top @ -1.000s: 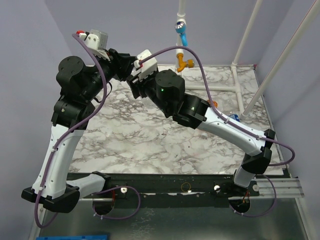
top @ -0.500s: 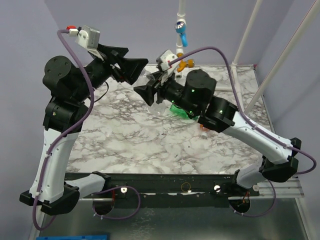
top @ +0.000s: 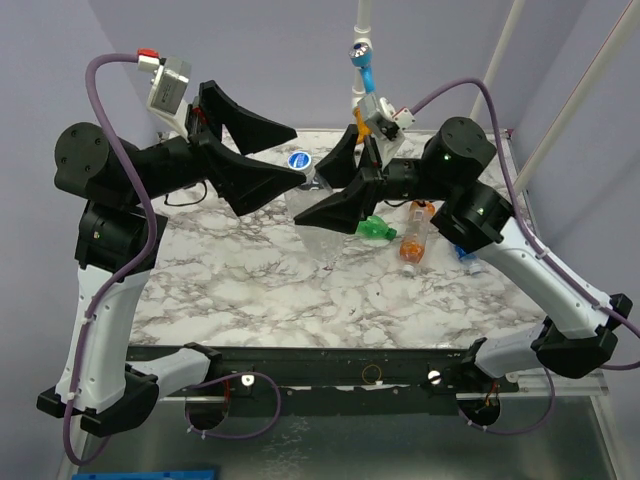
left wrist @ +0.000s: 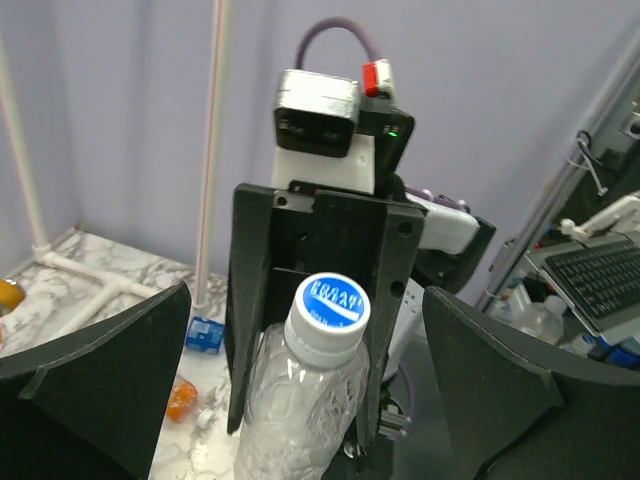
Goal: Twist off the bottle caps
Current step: Unscrew the bottle cap from the plastic bottle.
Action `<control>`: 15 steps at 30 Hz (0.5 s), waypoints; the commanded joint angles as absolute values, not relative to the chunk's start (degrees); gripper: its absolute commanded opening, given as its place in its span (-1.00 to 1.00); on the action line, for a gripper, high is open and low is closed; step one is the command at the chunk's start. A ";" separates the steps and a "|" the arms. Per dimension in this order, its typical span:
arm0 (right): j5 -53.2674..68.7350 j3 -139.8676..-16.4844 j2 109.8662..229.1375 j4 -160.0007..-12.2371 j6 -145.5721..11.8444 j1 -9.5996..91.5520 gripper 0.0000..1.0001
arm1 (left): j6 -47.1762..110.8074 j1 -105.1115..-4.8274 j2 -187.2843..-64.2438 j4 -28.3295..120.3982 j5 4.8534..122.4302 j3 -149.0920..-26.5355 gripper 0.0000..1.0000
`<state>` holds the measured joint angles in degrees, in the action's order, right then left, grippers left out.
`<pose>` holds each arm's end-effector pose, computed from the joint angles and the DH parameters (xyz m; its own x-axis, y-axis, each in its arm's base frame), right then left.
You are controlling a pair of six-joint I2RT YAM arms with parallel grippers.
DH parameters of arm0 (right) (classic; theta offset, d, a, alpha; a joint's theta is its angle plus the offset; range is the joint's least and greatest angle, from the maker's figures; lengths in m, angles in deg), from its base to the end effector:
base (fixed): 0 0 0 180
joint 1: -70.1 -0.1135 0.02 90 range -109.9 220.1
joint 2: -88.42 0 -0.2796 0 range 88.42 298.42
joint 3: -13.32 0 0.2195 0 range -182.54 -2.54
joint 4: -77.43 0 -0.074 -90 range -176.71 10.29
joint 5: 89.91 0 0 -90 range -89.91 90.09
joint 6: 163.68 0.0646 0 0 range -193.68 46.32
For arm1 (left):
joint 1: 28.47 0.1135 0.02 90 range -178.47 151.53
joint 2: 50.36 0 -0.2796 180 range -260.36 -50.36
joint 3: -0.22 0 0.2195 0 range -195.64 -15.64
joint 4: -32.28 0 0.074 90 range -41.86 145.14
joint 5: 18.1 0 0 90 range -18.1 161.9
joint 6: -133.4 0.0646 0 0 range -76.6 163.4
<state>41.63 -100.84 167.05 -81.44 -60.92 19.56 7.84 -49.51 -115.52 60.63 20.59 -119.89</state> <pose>0.1334 0.2295 0.5456 -0.0636 0.1828 -0.9811 -0.9967 -0.0621 0.0531 0.1040 -0.0940 0.5981 -0.1694 -0.3244 -0.9307 0.9555 0.1773 -0.2357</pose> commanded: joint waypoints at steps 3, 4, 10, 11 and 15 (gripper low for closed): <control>53.64 -102.04 170.50 -86.04 -54.00 19.91 -0.99 | 4.87 -49.16 -115.24 55.39 11.24 -118.93 0.97; 53.87 -101.70 170.65 -86.18 -53.36 19.92 -0.99 | 4.90 -49.13 -115.15 55.06 10.54 -118.81 0.96; 54.26 -101.34 172.47 -92.33 -47.30 21.76 -0.99 | 6.60 -49.18 -114.55 53.71 5.11 -117.17 0.74; 54.69 -100.90 172.66 -93.80 -45.92 22.27 -0.99 | 6.74 -49.21 -114.51 53.49 4.30 -116.92 0.67; 56.71 -98.98 173.51 -98.58 -39.97 24.23 -0.99 | 6.84 -49.19 -114.51 52.51 3.71 -116.79 0.45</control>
